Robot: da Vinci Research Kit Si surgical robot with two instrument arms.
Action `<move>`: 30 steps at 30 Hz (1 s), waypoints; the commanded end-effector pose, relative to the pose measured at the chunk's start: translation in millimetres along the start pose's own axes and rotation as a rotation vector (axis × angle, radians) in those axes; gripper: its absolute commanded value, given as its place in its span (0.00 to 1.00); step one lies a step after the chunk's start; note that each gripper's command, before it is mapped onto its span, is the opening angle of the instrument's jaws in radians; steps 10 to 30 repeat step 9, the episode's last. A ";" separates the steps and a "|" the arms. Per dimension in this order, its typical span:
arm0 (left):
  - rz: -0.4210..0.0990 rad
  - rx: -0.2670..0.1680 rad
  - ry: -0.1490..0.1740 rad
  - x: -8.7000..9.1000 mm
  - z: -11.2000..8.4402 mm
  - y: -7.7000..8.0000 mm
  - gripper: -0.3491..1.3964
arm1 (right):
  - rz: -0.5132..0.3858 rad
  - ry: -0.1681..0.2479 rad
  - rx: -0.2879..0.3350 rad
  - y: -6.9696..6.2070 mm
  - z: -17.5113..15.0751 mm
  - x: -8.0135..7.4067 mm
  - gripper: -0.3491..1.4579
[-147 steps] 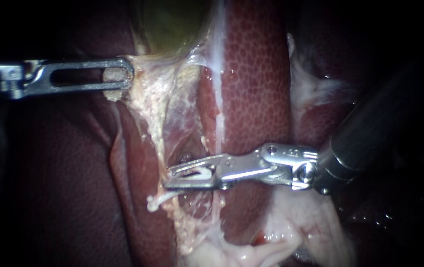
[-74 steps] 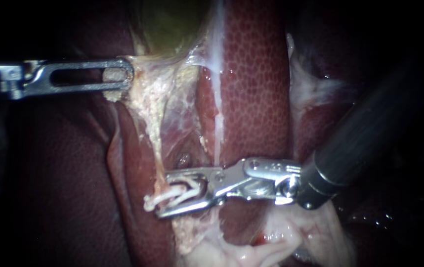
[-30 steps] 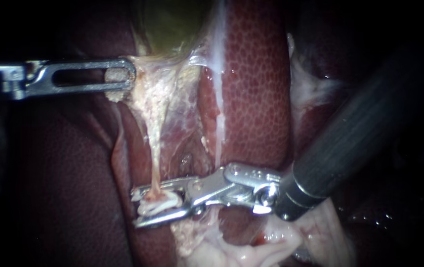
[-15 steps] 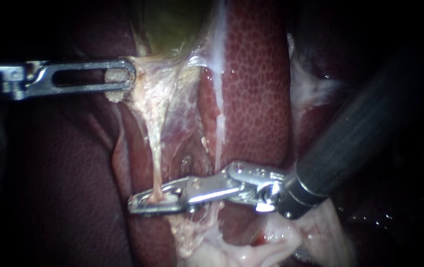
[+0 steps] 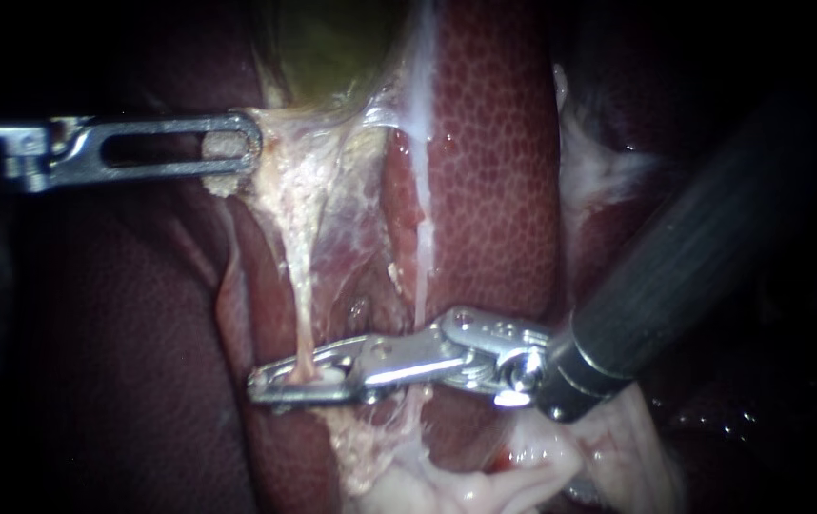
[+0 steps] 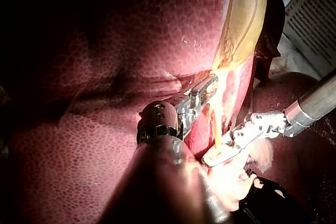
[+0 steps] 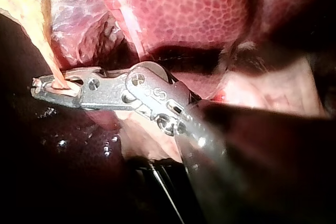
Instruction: Clipping second clip left tube
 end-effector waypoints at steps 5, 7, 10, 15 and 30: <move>0.000 0.000 0.000 0.0 0.0 0.0 0.00 | 0.000 0.000 0.000 0.0 -0.1 0.0 0.00; 0.000 0.000 0.000 0.0 0.0 0.0 0.00 | 0.000 0.000 0.000 0.1 -0.1 0.0 0.00; 0.000 0.001 0.000 0.0 0.0 0.1 0.00 | 0.005 0.000 -0.002 0.3 -0.2 -0.2 0.00; 0.000 0.001 0.000 0.0 0.0 0.1 0.00 | 0.005 0.000 -0.002 0.3 -0.2 -0.2 0.00; 0.000 0.001 0.000 0.0 0.0 0.1 0.00 | 0.005 0.000 -0.002 0.3 -0.2 -0.2 0.00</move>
